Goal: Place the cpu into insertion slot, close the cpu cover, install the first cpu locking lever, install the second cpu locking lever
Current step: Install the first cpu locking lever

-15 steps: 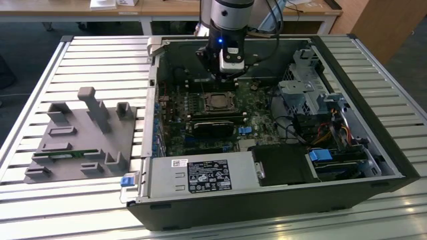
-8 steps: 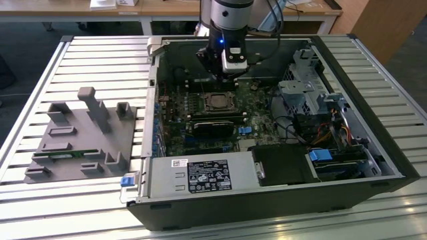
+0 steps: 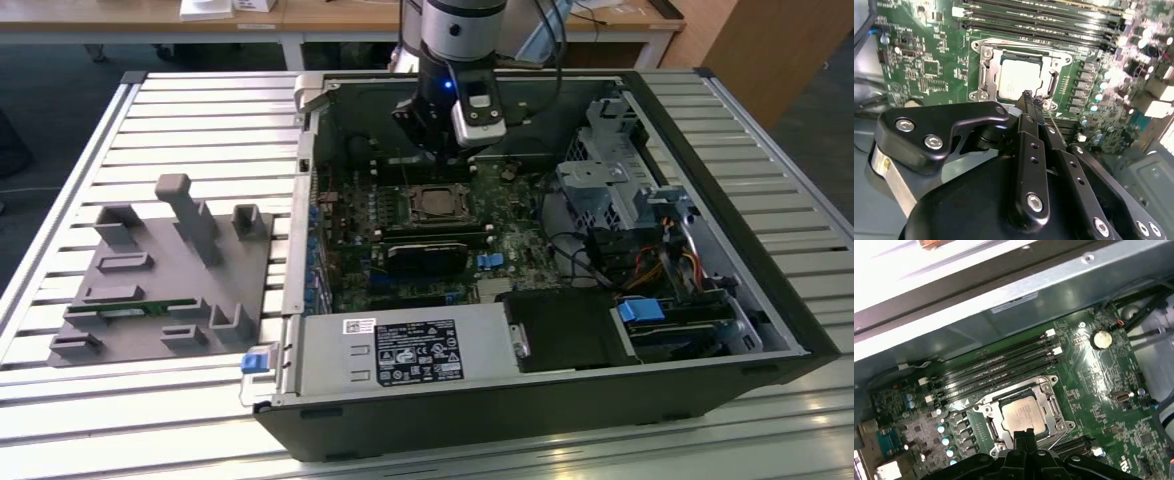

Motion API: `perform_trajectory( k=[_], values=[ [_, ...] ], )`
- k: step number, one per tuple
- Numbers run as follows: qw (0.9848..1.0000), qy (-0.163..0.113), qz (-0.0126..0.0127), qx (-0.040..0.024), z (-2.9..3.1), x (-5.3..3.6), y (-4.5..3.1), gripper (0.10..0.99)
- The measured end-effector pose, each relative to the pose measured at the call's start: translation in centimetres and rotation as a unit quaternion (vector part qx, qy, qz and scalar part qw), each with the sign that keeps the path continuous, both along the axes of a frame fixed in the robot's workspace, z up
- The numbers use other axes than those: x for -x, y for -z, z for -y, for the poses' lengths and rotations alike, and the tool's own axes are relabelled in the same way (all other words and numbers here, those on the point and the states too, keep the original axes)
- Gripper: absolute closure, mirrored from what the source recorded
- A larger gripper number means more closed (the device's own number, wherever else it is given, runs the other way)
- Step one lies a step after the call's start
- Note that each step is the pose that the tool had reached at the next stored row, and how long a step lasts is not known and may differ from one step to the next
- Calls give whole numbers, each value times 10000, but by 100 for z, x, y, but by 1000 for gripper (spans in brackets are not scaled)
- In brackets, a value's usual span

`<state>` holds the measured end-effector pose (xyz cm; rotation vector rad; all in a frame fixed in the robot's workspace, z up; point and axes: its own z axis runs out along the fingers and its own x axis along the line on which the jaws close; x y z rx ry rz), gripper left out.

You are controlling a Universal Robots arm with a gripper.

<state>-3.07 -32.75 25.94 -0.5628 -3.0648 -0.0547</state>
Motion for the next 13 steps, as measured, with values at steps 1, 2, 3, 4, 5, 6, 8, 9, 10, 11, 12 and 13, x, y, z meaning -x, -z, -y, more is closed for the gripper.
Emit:
perform_trajectory(
  k=[1,2,3,4,5,6,8,9,10,11,12,13],
  values=[
    [10000,-90,2,0,0,0,1,980],
    [9998,-184,5,0,0,0,2,980],
    [9996,-272,9,-1,0,0,3,980],
    [9994,-348,18,0,0,0,3,980],
    [9992,-406,40,0,0,1,4,980],
    [9990,-432,96,2,0,0,4,980],
    [9986,-455,259,9,0,1,6,980],
    [9984,-473,307,6,0,1,7,980],
    [9982,-512,324,-7,0,1,9,980],
    [9979,-566,326,-24,0,0,10,980],
    [9974,-641,326,-40,0,1,12,980],
    [9967,-737,326,-47,-1,1,15,980]
  ],
)
